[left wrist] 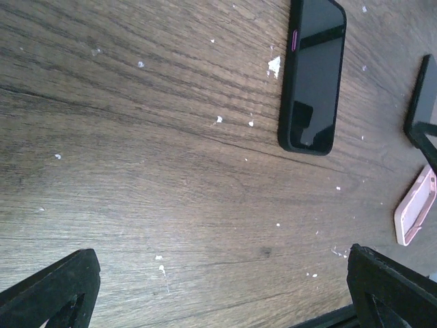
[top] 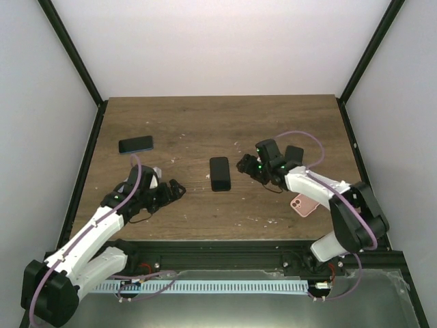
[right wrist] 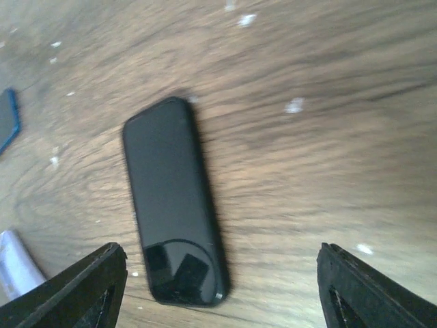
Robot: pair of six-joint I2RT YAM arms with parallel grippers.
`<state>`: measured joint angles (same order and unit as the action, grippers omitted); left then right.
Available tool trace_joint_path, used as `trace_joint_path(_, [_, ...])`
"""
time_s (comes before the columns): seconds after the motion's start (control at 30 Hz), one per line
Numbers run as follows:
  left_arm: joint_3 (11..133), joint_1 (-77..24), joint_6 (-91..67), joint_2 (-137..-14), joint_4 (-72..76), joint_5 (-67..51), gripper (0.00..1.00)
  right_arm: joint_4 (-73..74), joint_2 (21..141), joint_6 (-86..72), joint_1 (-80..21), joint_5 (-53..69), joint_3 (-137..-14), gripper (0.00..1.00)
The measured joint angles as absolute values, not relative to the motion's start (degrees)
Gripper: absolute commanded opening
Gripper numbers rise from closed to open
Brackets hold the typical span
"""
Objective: Put the phone into the phone case
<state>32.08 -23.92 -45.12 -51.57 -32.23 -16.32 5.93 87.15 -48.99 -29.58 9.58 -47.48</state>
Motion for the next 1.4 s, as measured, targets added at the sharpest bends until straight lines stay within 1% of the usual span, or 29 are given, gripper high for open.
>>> trace_joint_path(0.03, [32.08, -23.92, -45.12, -51.53, -32.25, -16.23, 1.0, 9.1, 85.93, -49.43, -29.34, 8.1, -47.86, 0.68])
trace_joint_path(0.13, [32.08, -23.92, -45.06, -51.24, -32.23, -15.81, 0.99, 17.1, 82.26, -51.7, -27.59, 4.6, -47.94, 0.57])
trace_joint_path(0.27, [32.08, -23.92, -44.95, -50.59, -32.23, -15.64, 1.0, 25.54, 75.2, -55.94, -24.36, -1.63, -45.8, 0.5])
trace_joint_path(0.43, [32.03, -23.92, -44.77, -50.22, -32.23, -15.64, 0.99, 32.45, 68.42, -58.26, -18.72, -7.22, -42.44, 0.39])
trace_joint_path(0.57, [32.03, -23.92, -44.69, -50.02, -32.21, -15.66, 0.99, 35.33, 66.78, -58.59, -12.12, -9.72, -39.72, 0.38])
trace_joint_path(0.67, [32.03, -23.92, -44.49, -50.02, -32.23, -15.66, 0.99, 36.14, 66.72, -58.54, -9.37, -10.94, -37.85, 0.37])
trace_joint_path(0.87, [32.03, -23.92, -43.83, -49.78, -32.25, -15.64, 0.99, 34.79, 68.55, -57.8, -8.32, -10.72, -35.31, 0.26])
trace_joint_path(1.1, [32.03, -23.92, -43.0, -49.74, -32.4, -15.35, 0.99, 32.05, 73.19, -57.54, -8.05, -10.59, -35.2, 0.26])
trace_joint_path(1.4, [32.03, -23.92, -42.96, -49.74, -32.64, -15.05, 1.0, 28.32, 74.65, -57.52, -7.44, -10.48, -34.33, 0.25])
